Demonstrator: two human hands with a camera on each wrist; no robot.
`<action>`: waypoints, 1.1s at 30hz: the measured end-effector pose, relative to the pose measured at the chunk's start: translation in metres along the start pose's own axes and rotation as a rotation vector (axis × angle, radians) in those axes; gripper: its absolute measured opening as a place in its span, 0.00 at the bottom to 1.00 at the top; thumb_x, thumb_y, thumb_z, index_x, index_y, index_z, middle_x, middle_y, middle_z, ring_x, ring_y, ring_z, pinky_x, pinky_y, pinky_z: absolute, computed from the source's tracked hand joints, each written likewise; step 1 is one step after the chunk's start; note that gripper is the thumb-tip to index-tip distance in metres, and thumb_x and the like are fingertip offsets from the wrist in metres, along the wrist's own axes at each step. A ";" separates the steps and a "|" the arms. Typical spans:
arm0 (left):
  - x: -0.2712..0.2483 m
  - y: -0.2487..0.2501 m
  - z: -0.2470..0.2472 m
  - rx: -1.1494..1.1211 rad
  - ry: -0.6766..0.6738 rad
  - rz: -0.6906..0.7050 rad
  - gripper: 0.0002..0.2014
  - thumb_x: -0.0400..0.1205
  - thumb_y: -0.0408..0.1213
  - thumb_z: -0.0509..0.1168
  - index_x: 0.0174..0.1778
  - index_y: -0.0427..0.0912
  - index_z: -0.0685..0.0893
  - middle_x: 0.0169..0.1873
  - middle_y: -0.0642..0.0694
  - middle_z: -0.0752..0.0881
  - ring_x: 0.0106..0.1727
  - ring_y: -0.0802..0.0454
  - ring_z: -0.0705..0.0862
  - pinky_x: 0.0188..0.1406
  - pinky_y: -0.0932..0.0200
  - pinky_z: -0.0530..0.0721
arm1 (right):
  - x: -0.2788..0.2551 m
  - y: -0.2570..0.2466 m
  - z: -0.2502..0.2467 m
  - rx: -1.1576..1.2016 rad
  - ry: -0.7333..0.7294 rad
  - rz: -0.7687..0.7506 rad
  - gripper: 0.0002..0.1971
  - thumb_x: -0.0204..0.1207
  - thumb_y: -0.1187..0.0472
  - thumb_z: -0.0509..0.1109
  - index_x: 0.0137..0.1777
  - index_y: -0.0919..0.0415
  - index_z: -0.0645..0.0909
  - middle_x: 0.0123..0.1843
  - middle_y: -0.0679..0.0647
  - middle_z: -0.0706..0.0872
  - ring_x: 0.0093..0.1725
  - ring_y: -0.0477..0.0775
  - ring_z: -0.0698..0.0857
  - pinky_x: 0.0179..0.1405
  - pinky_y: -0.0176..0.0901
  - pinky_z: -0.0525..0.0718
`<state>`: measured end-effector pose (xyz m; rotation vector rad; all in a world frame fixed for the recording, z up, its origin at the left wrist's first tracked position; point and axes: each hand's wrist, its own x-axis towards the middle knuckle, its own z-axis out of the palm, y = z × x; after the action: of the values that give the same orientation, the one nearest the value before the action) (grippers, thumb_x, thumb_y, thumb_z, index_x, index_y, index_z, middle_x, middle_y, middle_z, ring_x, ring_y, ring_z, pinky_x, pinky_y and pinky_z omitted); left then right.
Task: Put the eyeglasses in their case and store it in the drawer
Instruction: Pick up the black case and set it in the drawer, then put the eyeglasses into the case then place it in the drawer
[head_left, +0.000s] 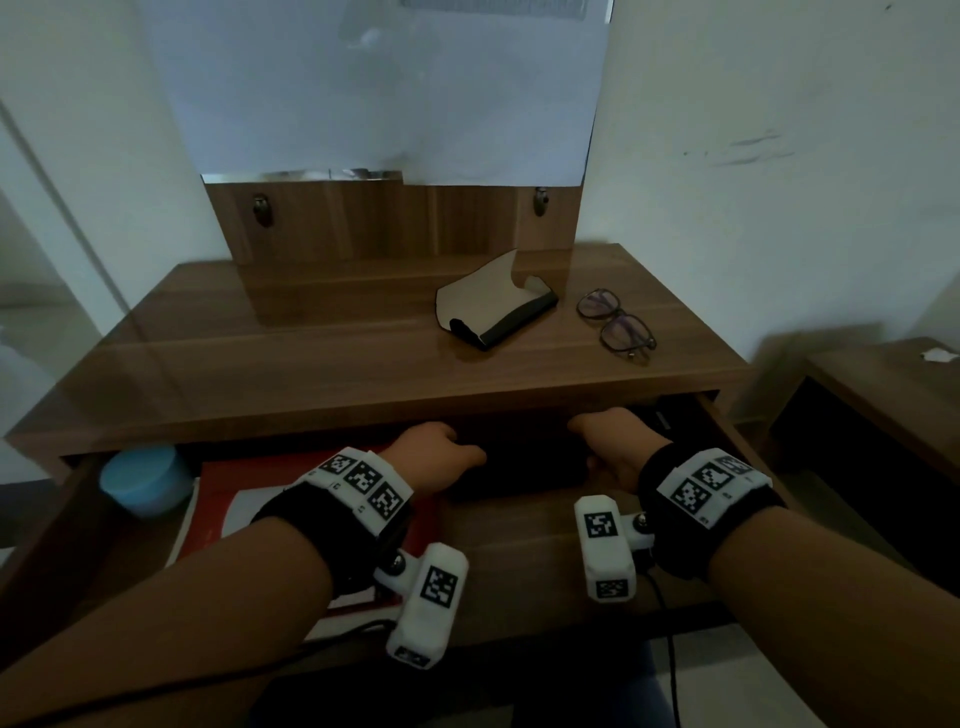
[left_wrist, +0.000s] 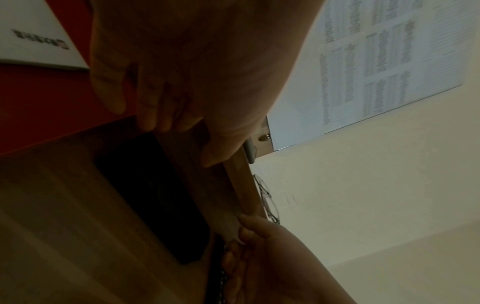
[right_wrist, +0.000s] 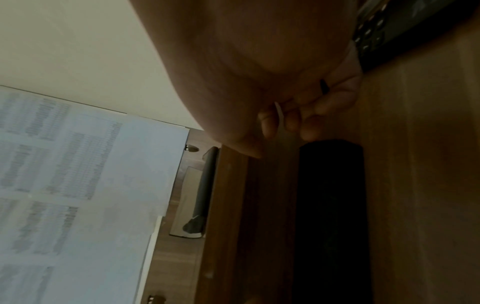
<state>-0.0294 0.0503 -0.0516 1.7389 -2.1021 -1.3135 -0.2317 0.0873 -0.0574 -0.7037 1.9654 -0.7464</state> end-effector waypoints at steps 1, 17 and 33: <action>-0.002 0.001 -0.001 0.022 0.000 0.016 0.14 0.81 0.47 0.66 0.56 0.42 0.84 0.55 0.44 0.84 0.57 0.47 0.84 0.60 0.53 0.81 | -0.003 -0.003 -0.001 0.023 0.000 -0.010 0.08 0.83 0.59 0.62 0.50 0.65 0.75 0.36 0.57 0.76 0.30 0.54 0.74 0.23 0.43 0.68; -0.001 0.053 -0.030 -0.025 0.120 0.257 0.17 0.82 0.49 0.65 0.64 0.47 0.83 0.55 0.51 0.84 0.55 0.54 0.81 0.53 0.58 0.79 | -0.029 -0.063 -0.015 0.134 0.007 -0.157 0.07 0.83 0.62 0.59 0.43 0.59 0.73 0.34 0.54 0.75 0.31 0.50 0.75 0.33 0.43 0.70; 0.063 0.082 -0.070 -0.190 0.379 0.243 0.21 0.79 0.45 0.67 0.68 0.48 0.79 0.64 0.44 0.80 0.58 0.49 0.81 0.51 0.56 0.80 | 0.018 -0.108 -0.051 0.299 0.156 -0.310 0.17 0.76 0.64 0.67 0.64 0.68 0.80 0.42 0.51 0.84 0.39 0.49 0.83 0.29 0.36 0.81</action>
<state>-0.0712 -0.0435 0.0200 1.4630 -1.8404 -0.9895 -0.2652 0.0154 0.0333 -0.7938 1.8452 -1.2880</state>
